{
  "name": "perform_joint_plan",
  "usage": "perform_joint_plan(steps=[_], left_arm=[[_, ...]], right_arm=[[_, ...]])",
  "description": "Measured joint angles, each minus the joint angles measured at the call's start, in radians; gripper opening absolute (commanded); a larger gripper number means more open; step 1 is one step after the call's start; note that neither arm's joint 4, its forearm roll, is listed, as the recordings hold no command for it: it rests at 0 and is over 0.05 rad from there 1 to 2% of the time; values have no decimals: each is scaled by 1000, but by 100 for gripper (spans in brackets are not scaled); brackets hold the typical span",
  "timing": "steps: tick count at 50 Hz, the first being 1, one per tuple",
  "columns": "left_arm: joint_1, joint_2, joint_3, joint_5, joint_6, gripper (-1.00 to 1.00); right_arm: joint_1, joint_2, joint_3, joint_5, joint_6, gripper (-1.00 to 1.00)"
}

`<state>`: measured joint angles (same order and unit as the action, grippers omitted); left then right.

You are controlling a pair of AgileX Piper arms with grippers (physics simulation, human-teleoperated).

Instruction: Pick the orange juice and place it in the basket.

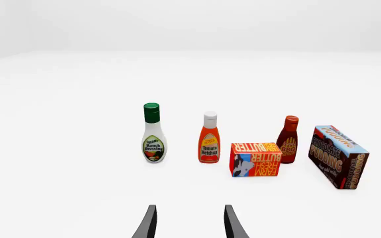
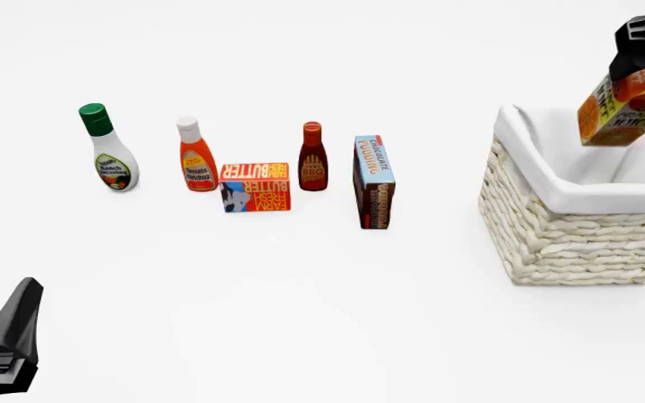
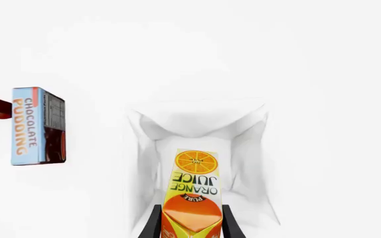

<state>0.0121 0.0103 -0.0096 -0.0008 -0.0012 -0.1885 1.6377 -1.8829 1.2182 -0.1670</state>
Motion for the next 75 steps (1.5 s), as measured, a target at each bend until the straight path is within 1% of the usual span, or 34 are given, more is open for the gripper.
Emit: perform_joint_plan(steps=[37, 75], left_arm=[[0, 0, 0, 0, 0, 100], [0, 0, 0, 0, 0, 100]], right_arm=[[-24, 53, 29, 0, 49, -100], [-60, 111, 33, 0, 67, -100]])
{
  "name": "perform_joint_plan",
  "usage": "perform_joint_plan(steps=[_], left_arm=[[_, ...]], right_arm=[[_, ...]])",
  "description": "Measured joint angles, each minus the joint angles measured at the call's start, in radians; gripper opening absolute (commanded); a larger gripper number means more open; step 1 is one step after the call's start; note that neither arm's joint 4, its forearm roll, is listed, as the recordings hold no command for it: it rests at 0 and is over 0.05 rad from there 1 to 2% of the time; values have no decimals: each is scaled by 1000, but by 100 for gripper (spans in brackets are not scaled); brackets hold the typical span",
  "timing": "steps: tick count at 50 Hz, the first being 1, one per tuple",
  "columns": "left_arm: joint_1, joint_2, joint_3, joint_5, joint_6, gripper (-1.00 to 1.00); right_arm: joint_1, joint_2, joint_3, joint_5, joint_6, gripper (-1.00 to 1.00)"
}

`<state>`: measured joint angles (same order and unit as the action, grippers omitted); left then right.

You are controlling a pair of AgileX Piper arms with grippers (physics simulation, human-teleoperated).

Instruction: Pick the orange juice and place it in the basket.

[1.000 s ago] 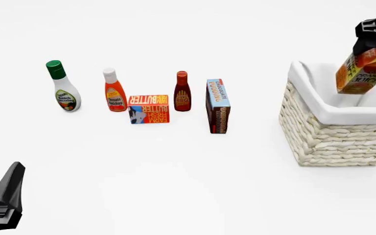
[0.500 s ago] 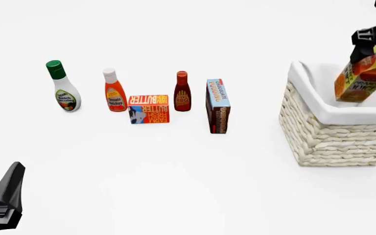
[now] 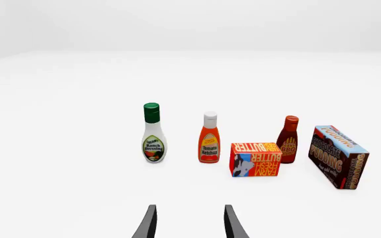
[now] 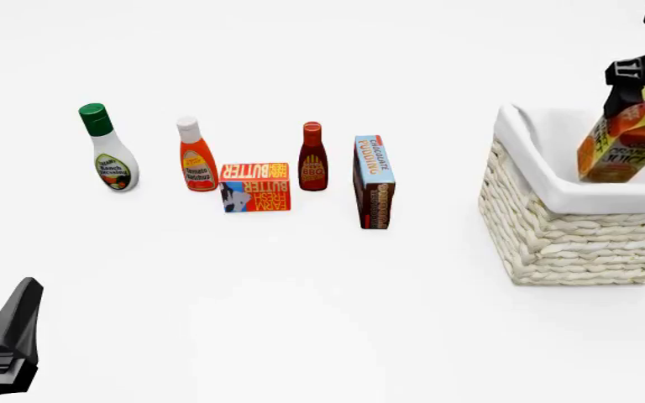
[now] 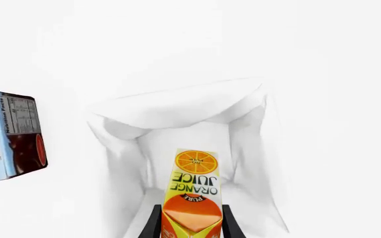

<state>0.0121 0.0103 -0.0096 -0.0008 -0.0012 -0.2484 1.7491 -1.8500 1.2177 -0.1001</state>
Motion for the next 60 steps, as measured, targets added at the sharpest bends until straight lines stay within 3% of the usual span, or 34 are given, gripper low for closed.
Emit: perform_joint_plan(steps=[60], left_arm=[[0, 0, 0, 0, 0, 100]], right_arm=[[10, 134, -42, 0, 37, -100]])
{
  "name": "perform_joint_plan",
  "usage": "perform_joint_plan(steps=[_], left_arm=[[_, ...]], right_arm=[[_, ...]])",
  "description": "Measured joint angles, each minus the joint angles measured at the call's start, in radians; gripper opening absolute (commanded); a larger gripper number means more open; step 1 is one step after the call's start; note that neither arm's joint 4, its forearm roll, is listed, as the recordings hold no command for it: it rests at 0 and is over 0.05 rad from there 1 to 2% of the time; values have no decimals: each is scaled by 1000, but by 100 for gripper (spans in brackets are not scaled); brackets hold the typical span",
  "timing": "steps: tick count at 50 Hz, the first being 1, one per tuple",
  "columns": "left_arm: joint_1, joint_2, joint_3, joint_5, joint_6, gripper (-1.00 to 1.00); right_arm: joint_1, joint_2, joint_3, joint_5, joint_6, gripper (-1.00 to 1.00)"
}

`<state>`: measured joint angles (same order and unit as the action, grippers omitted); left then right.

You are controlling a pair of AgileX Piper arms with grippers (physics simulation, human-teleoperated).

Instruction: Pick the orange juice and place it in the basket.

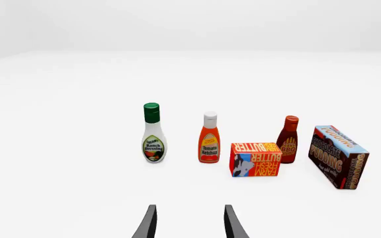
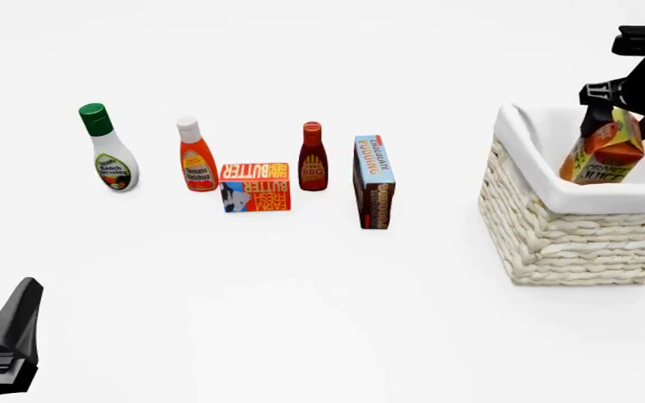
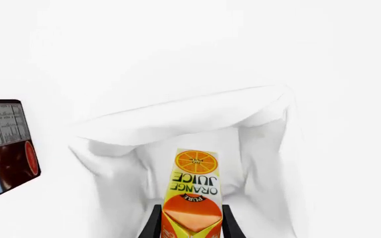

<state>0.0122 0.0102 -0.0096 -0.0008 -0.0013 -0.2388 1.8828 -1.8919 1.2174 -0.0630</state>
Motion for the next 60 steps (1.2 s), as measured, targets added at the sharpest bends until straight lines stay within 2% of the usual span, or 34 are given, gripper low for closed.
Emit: perform_joint_plan(steps=[26, 27, 60], left_arm=[[0, 0, 0, 0, 0, 100], [0, 0, 0, 0, 0, 100], [0, 0, 0, 0, 0, 100]], right_arm=[[1, 36, -1, 0, 12, -100], [1, 37, -1, 0, 11, 100], [-19, 18, 3, -1, 4, 100]])
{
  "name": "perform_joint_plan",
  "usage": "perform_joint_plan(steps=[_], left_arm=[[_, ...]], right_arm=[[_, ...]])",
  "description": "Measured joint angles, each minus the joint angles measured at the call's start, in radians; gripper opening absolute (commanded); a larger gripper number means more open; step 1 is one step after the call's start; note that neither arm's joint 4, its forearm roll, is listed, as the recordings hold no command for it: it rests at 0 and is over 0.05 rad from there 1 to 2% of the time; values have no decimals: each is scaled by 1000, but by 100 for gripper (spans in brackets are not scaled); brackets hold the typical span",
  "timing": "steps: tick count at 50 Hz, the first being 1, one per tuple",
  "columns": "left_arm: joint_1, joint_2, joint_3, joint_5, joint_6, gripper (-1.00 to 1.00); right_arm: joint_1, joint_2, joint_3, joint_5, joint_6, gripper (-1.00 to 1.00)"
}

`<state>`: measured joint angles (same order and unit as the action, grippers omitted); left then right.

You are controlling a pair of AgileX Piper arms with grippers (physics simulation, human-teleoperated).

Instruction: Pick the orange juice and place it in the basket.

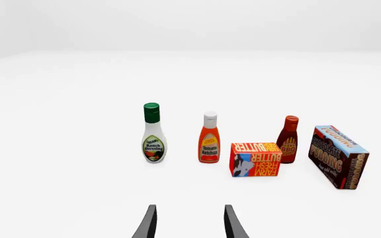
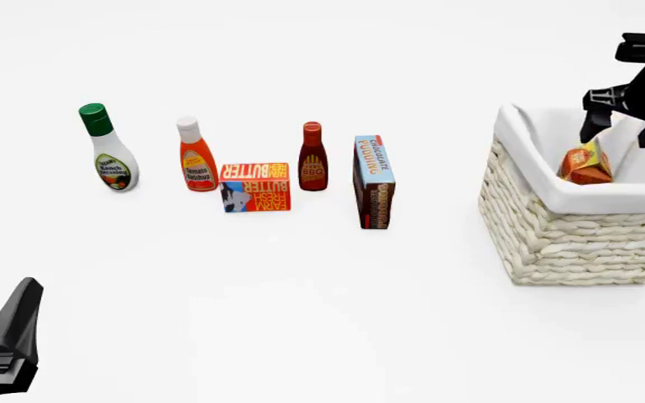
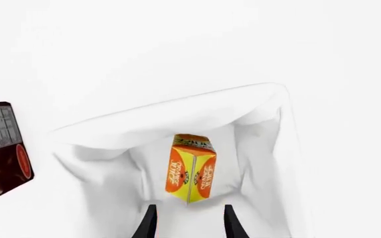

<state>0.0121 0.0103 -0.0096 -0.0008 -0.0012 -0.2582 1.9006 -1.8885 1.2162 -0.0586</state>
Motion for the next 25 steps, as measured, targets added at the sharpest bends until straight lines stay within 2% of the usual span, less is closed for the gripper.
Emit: perform_joint_plan(steps=[25], left_arm=[[0, 0, 0, 0, 0, 100]], right_arm=[[-9, -75, 44, 0, -29, 100]])
